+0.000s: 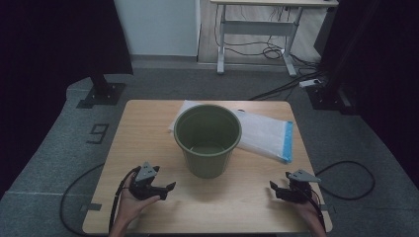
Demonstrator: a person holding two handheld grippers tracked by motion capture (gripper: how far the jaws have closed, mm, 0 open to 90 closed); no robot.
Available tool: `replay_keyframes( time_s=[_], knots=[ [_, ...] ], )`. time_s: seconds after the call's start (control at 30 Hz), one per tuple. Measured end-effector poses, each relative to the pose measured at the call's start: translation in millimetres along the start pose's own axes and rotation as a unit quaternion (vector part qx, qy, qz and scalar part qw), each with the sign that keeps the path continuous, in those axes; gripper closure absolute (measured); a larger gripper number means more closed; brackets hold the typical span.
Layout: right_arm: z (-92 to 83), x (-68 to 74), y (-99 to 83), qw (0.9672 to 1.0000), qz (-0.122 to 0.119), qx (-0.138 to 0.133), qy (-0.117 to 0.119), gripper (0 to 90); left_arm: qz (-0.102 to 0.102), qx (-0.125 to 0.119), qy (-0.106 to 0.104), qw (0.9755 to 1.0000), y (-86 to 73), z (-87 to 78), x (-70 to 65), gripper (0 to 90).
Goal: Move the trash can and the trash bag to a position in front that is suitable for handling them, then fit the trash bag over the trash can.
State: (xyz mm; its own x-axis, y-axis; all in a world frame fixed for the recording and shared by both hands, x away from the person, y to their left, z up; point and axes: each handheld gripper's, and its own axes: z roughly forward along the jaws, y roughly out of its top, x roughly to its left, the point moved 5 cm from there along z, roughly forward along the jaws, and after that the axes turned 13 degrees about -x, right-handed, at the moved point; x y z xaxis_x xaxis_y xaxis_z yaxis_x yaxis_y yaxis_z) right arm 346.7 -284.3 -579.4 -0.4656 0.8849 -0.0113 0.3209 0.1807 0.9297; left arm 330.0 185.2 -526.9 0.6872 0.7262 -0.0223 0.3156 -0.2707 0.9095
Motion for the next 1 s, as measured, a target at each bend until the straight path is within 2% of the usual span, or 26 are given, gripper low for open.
replay_keyframes(
  time_s=[0.37,0.57,0.6,0.7,0.73,0.83,0.87,1.0],
  knots=[
    [-0.7,-2.1,5.9,0.9998,-0.003,-0.011,-0.019,20.2,-0.007,-0.001,0.01,0.9999,-2.7,-2.0,4.5,12.7],
    [4.3,0.3,14.3,0.9994,-0.017,-0.02,-0.022,19.9,-0.01,0.002,0.011,0.9999,-5.6,-2.3,7.0,12.8],
    [10.2,2.9,19.9,0.9992,-0.027,-0.021,-0.019,20.0,-0.011,0.006,0.013,0.9998,-8.1,-1.8,8.6,12.8],
    [16.3,5.1,24.6,0.9991,-0.034,-0.022,-0.016,19.9,-0.012,0.007,0.014,0.9998,-9.2,-2.1,9.5,12.8],
    [24.5,6.7,30.2,0.9987,-0.043,-0.021,-0.014,19.9,-0.014,0.006,0.015,0.9998,-9.4,-2.7,10.3,12.8],
    [33.3,6.4,36.5,0.9983,-0.053,-0.02,-0.013,19.9,-0.019,0.002,0.015,0.9997,-8.9,-3.8,11.4,12.8],
    [44.0,4.2,43.6,0.9982,-0.057,-0.016,-0.008,19.9,-0.021,0.0,0.015,0.9997,-8.4,-4.7,12.1,12.9],
    [63.9,0.6,54.2,0.9981,-0.059,-0.015,-0.004,20.1,-0.021,-0.003,0.02,0.9996,-7.1,-7.6,12.8,13.0]
  ],
)
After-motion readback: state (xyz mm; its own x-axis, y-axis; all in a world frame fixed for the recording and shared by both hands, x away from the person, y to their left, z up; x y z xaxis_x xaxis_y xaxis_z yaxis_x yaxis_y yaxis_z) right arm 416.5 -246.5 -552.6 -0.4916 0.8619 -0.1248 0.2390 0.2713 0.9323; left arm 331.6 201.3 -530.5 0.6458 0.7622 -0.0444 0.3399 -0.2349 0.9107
